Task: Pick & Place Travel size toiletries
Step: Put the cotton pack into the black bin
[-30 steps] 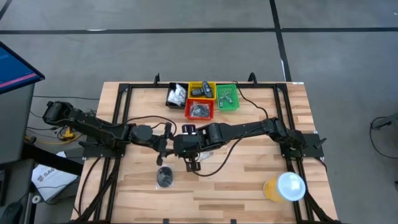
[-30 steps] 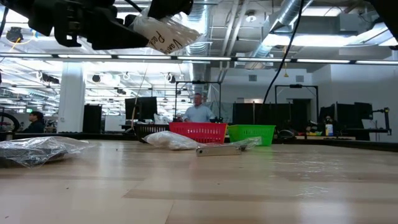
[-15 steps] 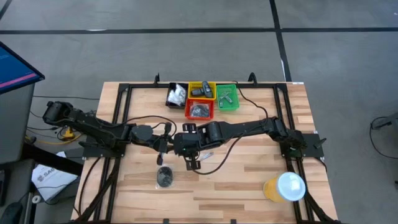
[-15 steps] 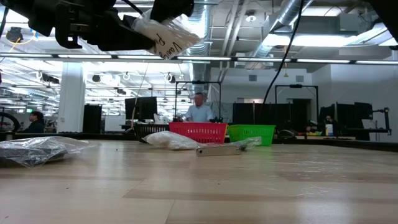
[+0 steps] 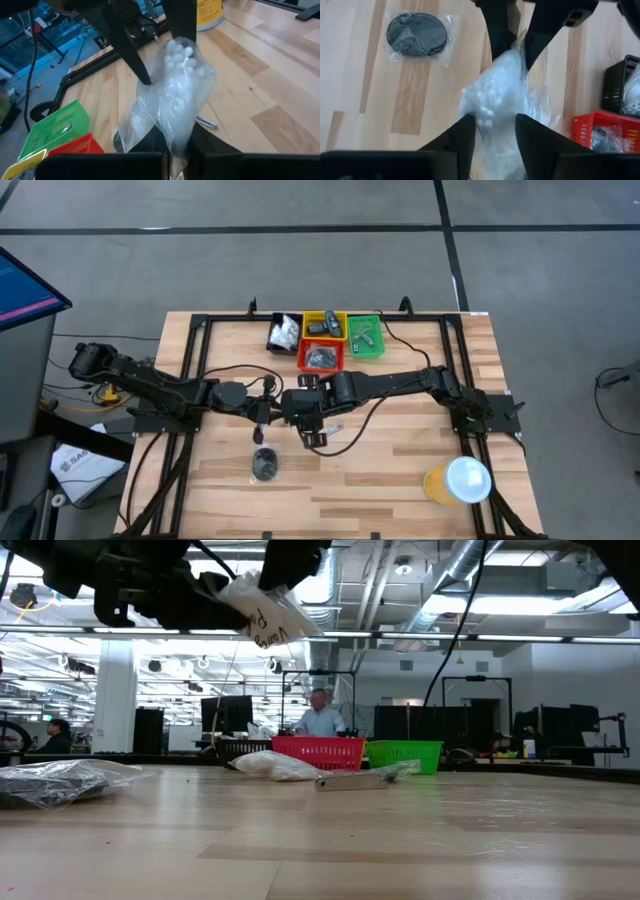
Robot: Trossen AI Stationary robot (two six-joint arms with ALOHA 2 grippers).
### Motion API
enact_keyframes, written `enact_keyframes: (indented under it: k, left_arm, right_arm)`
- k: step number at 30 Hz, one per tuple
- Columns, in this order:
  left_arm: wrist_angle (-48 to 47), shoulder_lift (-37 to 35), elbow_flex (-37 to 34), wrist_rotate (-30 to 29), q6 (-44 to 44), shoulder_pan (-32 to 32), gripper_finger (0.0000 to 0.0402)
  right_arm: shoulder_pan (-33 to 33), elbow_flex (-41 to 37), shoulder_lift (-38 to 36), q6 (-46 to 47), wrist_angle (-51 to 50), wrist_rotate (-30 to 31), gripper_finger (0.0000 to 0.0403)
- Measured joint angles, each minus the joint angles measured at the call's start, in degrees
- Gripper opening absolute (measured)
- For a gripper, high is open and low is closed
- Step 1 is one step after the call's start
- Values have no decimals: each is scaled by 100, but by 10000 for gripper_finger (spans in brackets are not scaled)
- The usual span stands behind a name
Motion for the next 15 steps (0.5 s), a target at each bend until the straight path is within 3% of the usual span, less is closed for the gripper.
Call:
enact_keyframes:
  k: [9, 15]
  left_arm:
    - [-105, 0, 0, -198, -29, 2, 7]
    - [-398, 0, 0, -486, -189, 183, 8]
  right_arm:
    - [-46, -2, 0, -131, -258, 0, 213]
    - [-180, 44, 0, 98, -689, 18, 236]
